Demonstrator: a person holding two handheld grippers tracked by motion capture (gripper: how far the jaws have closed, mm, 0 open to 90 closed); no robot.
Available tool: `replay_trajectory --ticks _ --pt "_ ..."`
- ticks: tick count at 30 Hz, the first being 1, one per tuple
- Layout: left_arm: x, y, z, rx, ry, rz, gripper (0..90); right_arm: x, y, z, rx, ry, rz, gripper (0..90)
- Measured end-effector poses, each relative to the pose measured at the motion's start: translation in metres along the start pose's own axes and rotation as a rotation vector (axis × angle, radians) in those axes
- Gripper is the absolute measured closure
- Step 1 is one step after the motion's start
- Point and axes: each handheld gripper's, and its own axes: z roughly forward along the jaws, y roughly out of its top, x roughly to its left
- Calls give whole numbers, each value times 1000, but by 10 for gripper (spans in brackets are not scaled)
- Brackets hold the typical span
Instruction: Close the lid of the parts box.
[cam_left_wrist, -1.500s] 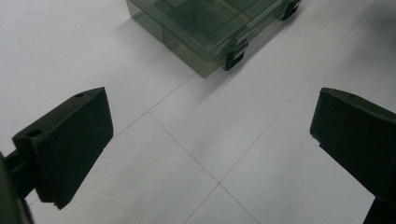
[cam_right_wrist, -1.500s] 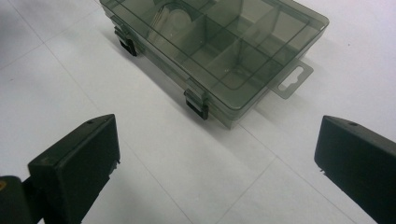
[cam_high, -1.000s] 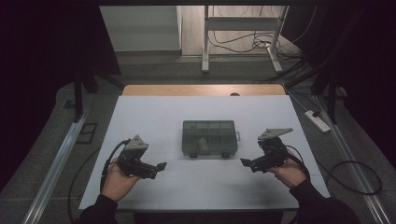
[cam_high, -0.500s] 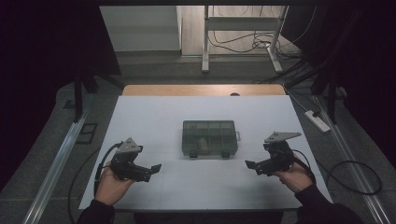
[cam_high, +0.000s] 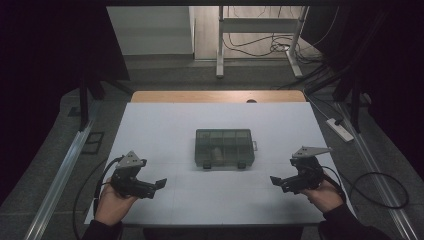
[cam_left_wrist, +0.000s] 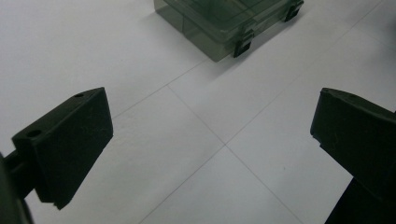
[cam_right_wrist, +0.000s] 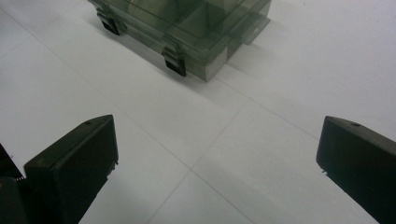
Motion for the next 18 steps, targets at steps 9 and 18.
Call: replay_trajectory --ticks 9,18 --pt "1 -8 -9 -8 17 -17 0 -3 -12 -8 3 -10 16 0" --pt "0 -14 -15 -9 32 -22 0 -5 -20 -16 -1 -33 31 0"
